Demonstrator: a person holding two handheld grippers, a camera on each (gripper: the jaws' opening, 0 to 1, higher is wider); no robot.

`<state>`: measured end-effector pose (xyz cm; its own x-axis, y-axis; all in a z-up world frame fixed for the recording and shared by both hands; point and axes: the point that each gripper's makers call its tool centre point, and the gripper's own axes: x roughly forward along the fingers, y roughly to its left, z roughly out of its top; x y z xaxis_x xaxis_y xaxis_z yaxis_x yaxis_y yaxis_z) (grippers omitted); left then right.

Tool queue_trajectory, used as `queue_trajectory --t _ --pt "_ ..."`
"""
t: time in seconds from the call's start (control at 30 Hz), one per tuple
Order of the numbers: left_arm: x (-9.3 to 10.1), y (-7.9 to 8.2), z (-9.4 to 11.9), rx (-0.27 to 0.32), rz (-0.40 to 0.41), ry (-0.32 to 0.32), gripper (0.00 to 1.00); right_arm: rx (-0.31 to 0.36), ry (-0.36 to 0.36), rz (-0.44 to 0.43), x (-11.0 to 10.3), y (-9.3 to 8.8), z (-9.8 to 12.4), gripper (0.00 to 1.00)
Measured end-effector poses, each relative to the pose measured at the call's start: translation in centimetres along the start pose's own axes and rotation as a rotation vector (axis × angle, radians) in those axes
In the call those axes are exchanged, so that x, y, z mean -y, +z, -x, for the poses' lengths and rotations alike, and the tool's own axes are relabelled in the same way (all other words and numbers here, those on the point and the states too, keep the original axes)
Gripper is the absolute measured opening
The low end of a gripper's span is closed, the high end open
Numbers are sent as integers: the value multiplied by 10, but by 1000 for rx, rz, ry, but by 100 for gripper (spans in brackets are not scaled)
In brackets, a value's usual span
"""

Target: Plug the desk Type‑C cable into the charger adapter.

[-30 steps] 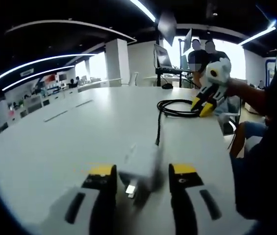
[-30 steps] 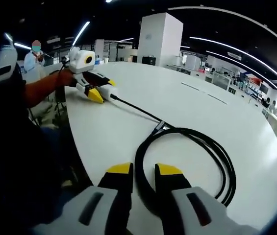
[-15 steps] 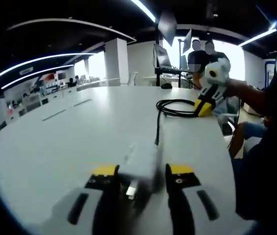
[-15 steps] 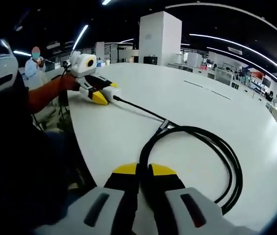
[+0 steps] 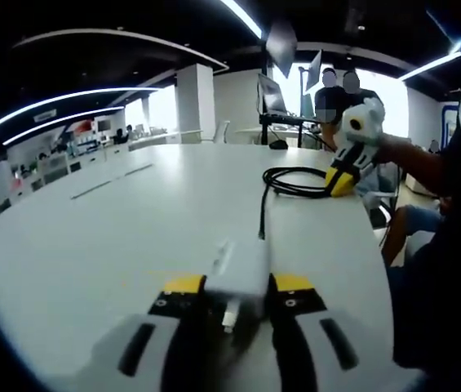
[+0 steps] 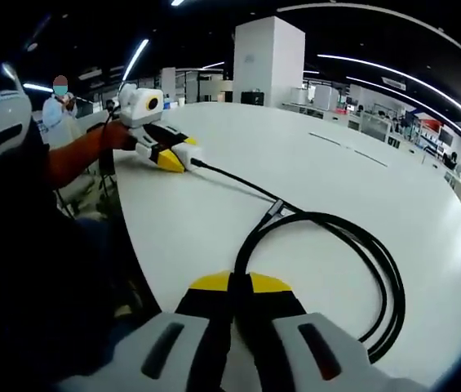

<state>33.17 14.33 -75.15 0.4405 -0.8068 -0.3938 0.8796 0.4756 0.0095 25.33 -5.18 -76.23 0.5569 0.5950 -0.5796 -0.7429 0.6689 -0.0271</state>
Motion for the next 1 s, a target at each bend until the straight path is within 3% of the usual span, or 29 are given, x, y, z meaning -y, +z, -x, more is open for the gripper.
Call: queue_trajectory --t 1.0 --pt "-8 4 -4 17 8 -15 27 -1 -19 45 6 8 -9 3"
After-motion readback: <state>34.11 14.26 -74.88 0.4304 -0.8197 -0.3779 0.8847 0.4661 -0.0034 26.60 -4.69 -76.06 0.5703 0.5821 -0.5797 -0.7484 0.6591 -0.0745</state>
